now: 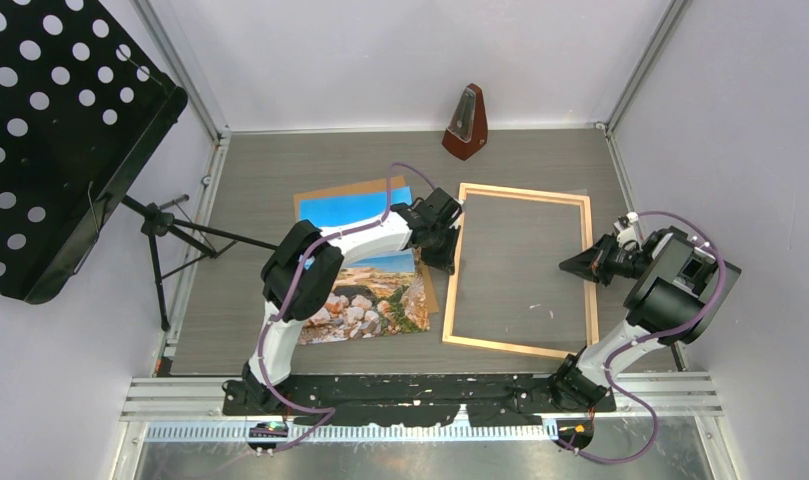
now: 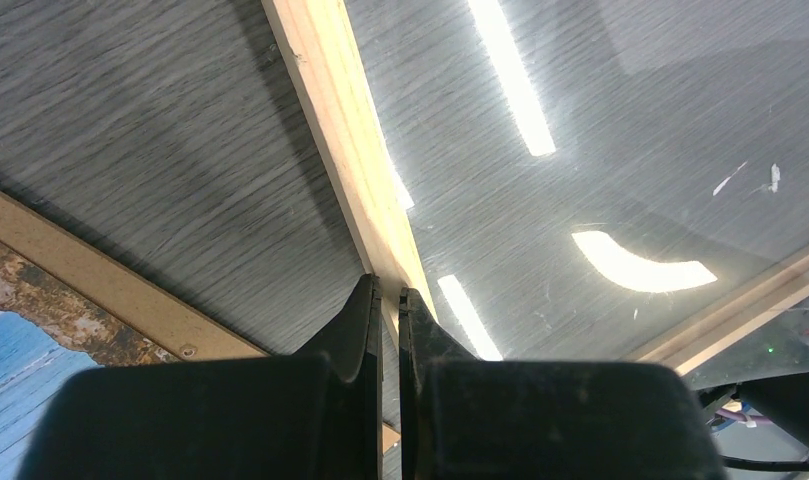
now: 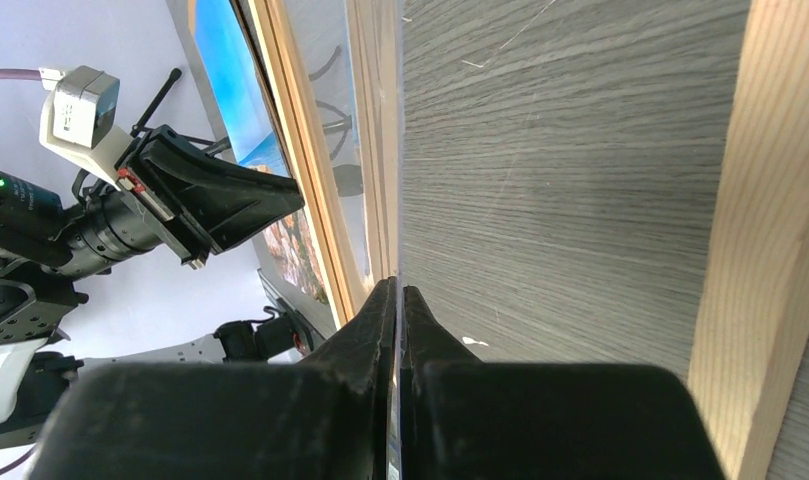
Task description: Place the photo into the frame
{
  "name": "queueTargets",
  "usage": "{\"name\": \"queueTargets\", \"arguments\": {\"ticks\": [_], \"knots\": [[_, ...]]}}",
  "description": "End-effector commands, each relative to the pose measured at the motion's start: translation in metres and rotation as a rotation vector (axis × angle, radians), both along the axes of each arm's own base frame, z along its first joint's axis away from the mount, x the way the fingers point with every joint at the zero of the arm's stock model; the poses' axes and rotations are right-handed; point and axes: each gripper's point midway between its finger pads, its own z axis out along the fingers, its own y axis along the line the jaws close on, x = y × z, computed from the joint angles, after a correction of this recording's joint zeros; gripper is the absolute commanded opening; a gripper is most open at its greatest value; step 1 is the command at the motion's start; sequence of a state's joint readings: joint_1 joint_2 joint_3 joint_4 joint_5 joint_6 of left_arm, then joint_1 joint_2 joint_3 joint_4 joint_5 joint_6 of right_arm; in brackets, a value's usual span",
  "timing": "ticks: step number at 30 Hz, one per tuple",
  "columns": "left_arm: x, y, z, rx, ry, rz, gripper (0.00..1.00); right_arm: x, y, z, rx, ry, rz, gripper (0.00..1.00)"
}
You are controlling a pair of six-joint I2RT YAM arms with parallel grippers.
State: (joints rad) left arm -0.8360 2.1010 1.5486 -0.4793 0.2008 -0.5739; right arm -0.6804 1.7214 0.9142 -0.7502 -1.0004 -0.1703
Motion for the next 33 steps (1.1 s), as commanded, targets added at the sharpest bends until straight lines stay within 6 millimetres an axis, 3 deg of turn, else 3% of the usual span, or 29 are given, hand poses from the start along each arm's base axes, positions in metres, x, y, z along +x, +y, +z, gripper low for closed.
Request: {"name": "queueTargets", "arguments": {"ticks": [1, 33], "knots": [[0.003, 0.001, -0.023, 0.062, -0.036, -0.008, 0.00, 0.000, 0.002, 0.014, 0.022, -0.007, 0.013, 0.06], [0.000, -0.003, -0.023, 0.060, -0.035, -0.027, 0.00, 0.007, -0.001, 0.000, -0.047, -0.046, 0.019, 0.06]]}}
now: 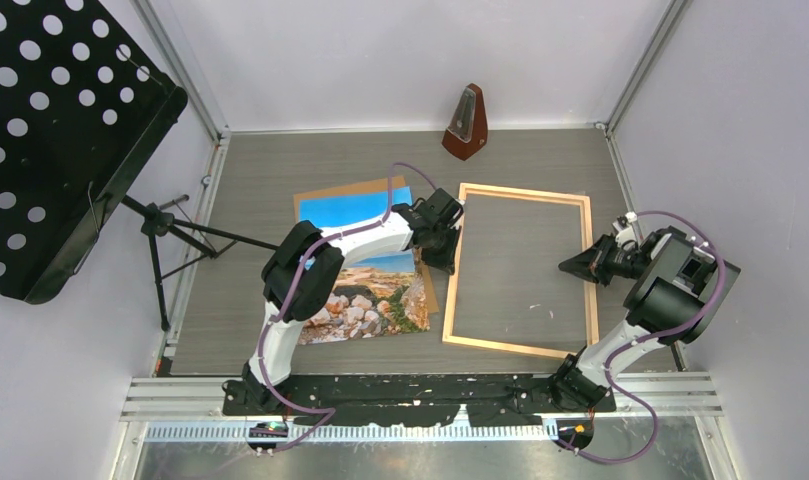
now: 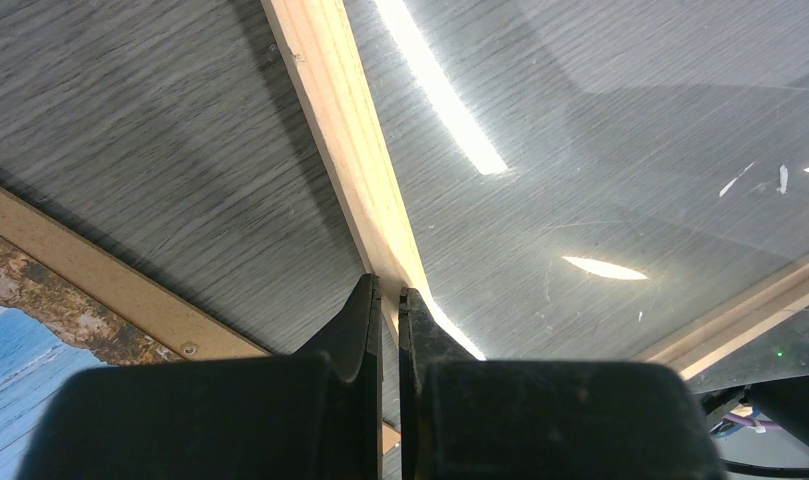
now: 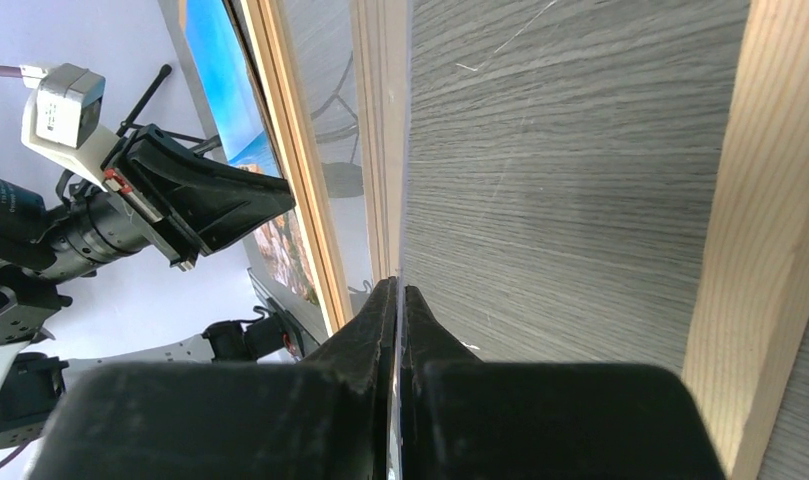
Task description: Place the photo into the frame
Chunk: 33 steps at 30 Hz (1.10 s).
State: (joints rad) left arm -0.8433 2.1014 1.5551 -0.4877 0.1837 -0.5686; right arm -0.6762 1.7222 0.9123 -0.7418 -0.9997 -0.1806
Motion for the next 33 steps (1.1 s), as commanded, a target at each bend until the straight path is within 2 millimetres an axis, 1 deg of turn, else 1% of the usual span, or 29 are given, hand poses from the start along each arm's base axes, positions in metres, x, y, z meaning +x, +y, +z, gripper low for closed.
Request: {"name": "queueTargets", "arguments": {"ticks": [1, 8, 13, 17, 27, 29, 33], "knots": [[0.000, -0.003, -0.023, 0.046, -0.025, -0.026, 0.00, 0.006, -0.002, 0.001, -0.046, -0.037, 0.009, 0.06], [-0.001, -0.005, -0.021, 0.043, -0.026, -0.027, 0.00, 0.009, -0.006, 0.000, -0.110, -0.051, 0.015, 0.06], [-0.002, -0.006, -0.019, 0.038, -0.027, -0.031, 0.00, 0.013, -0.009, 0.004, -0.167, -0.068, 0.025, 0.14], [-0.003, -0.006, -0.018, 0.033, -0.022, -0.027, 0.00, 0.016, -0.008, 0.004, -0.205, -0.068, 0.035, 0.17], [-0.007, -0.008, -0.010, 0.013, -0.006, -0.016, 0.00, 0.026, -0.004, 0.006, -0.251, -0.069, 0.059, 0.16], [-0.007, -0.008, -0.009, 0.010, -0.005, -0.013, 0.05, 0.028, -0.004, 0.006, -0.256, -0.072, 0.066, 0.15], [-0.008, -0.005, -0.006, 0.015, -0.005, -0.004, 0.19, 0.033, -0.004, 0.005, -0.262, -0.077, 0.082, 0.14]]}}
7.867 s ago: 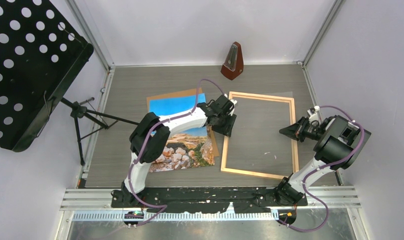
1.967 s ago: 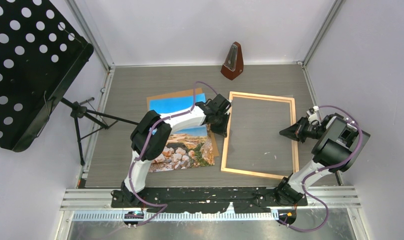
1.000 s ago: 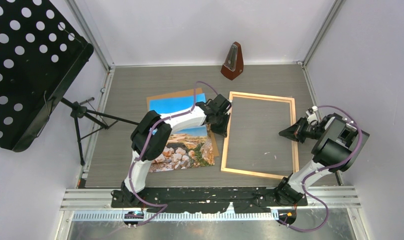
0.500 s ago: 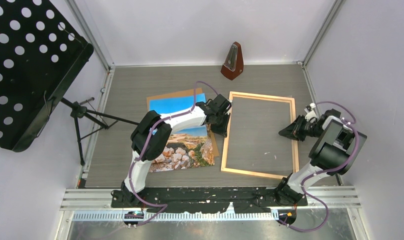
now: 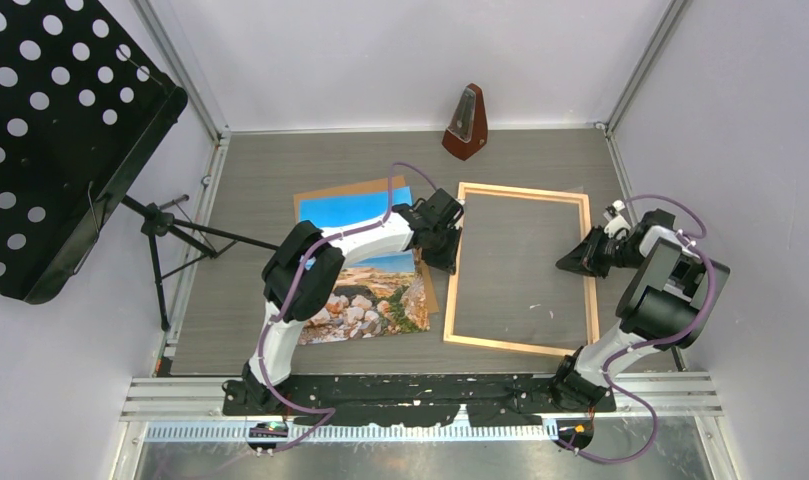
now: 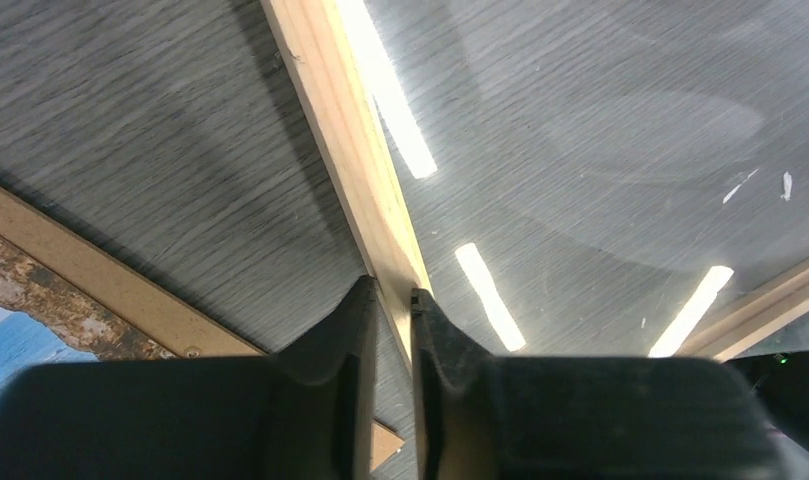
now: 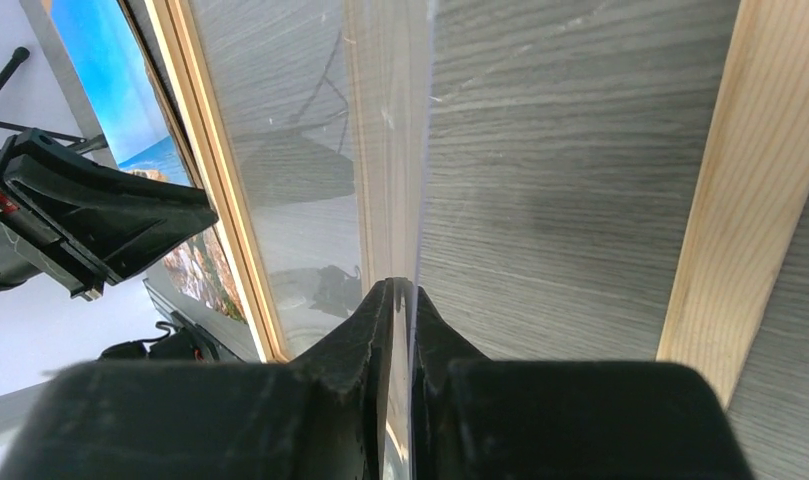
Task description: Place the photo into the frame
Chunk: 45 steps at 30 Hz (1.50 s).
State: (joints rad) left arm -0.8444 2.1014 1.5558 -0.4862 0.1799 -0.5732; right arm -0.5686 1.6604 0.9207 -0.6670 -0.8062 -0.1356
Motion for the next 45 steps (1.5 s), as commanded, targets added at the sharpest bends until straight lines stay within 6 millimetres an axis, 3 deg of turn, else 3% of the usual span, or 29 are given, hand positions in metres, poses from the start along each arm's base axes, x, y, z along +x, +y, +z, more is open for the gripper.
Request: {"name": "queueTargets", "arguments": {"ticks": [1, 6, 11, 27, 45], "knots": [[-0.008, -0.004, -0.005, 0.015, -0.005, -0.005, 0.25, 0.025, -0.004, 0.014, -0.042, -0.098, 0.036, 0.13], [-0.008, 0.000, -0.002, 0.023, -0.011, 0.009, 0.44, 0.028, -0.004, 0.010, -0.039, -0.097, 0.054, 0.12], [-0.007, 0.002, -0.001, 0.033, -0.020, 0.013, 0.52, 0.031, 0.000, 0.007, -0.039, -0.100, 0.073, 0.11], [-0.002, 0.014, -0.003, 0.109, -0.039, 0.053, 0.63, 0.040, 0.018, -0.008, -0.025, -0.091, 0.155, 0.11], [-0.008, 0.016, -0.014, 0.221, -0.071, 0.062, 0.63, 0.045, 0.019, -0.013, -0.049, -0.094, 0.179, 0.11]]}}
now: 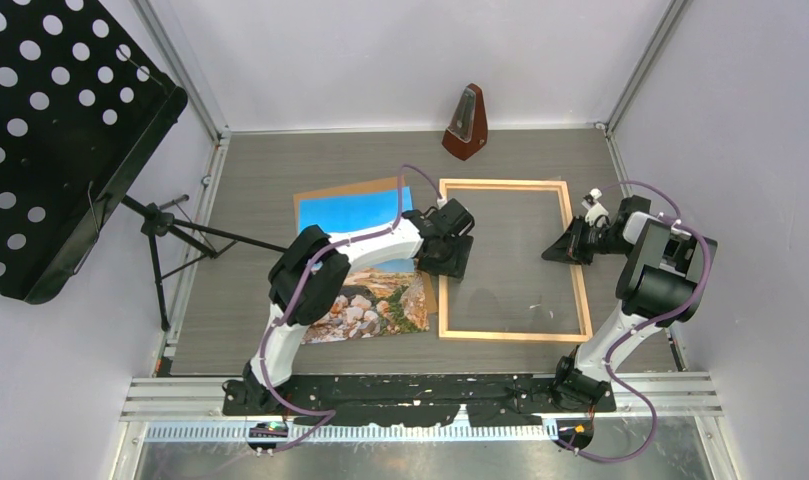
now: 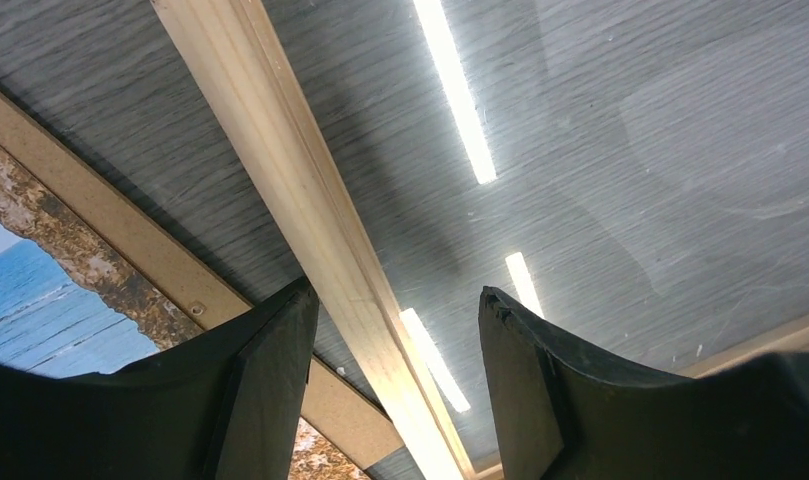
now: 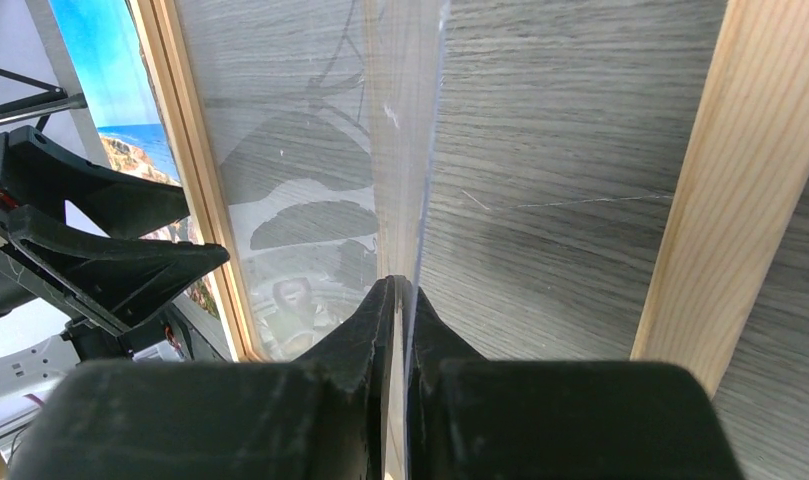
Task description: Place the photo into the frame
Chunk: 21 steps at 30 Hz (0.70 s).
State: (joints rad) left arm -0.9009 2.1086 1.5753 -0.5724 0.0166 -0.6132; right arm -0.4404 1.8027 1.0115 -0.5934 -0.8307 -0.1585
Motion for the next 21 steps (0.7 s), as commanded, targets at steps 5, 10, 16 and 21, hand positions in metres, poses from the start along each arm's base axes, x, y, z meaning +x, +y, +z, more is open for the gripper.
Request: {"name": "queueTargets", "arguments": {"ticks": [5, 10, 16, 21], "knots": [[0.002, 0.006, 0.001, 0.097, -0.062, -0.006, 0.64, 0.010, -0.005, 0.001, -0.048, -0.052, 0.032, 0.11], [0.010, 0.007, 0.017, 0.101, -0.116, -0.008, 0.66, 0.011, -0.006, -0.001, -0.055, -0.055, 0.033, 0.11], [0.021, 0.005, 0.041, 0.099, -0.178, -0.026, 0.72, 0.012, -0.007, -0.002, -0.057, -0.056, 0.031, 0.11], [0.029, -0.010, 0.062, 0.056, -0.221, -0.085, 0.73, 0.013, -0.008, -0.003, -0.063, -0.056, 0.031, 0.11]]}}
